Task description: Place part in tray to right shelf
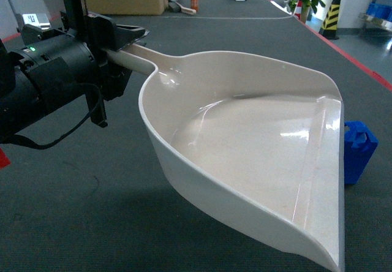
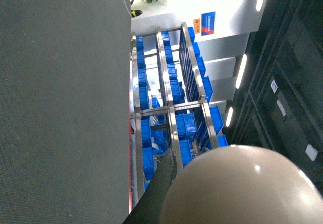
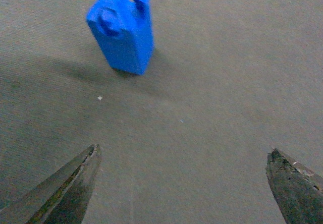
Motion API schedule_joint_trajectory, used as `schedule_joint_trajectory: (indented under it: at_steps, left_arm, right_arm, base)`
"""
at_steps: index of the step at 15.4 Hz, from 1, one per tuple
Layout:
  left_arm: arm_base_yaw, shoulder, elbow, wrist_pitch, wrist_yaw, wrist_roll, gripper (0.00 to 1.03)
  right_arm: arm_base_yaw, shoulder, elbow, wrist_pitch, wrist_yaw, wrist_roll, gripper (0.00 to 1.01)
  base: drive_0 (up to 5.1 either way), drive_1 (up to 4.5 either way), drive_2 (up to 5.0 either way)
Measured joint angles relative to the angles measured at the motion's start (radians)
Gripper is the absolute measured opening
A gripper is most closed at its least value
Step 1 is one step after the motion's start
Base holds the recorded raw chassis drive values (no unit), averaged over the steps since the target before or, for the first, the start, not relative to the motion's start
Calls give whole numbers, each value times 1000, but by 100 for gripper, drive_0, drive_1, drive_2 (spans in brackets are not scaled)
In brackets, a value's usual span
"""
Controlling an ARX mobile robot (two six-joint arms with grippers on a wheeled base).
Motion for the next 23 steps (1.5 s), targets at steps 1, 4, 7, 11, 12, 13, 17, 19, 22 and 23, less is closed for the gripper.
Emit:
schedule_joint_trajectory:
  at_steps: [1,4,7,11,12,13,17,19,22,23]
  left_arm:
    - [0,0,0,0,0,0,12]
    - [0,0,0,0,-1,0,12]
    - [0,0,0,0,0,0,12]
    - [0,0,0,0,0,0,12]
    - [0,0,0,0,0,0,12]
    - [0,0,0,0,0,0,12]
    - [0,0,0,0,0,0,12]
    - [0,0,0,0,0,0,12]
    - [0,0,0,0,0,0,12]
    - [0,0,0,1,0,0,12]
  right_arm:
    - [53,73,54,3,-16,-26,98]
    - [162,254,183,45,6,-39,98]
    - [236,406,267,69,-2,-27,98]
    - [325,580,326,192,74,-2,98]
    - [337,620,332,241,99,18,98]
    - [347,657,333,300,140,40,89]
    - [357,649,287,443,193,153,48]
    - [340,529,229,368,216,186,47]
    - [315,203,239,248,266,232,47]
    - [360,111,261,249,259,265,47]
  base:
    - [0,0,0]
    - [0,0,0]
    - [0,0,0]
    - [0,0,0]
    - [0,0,0]
    - [0,0,0]
    - [0,0,0]
    - [0,0,0]
    - [0,0,0]
    - [0,0,0]
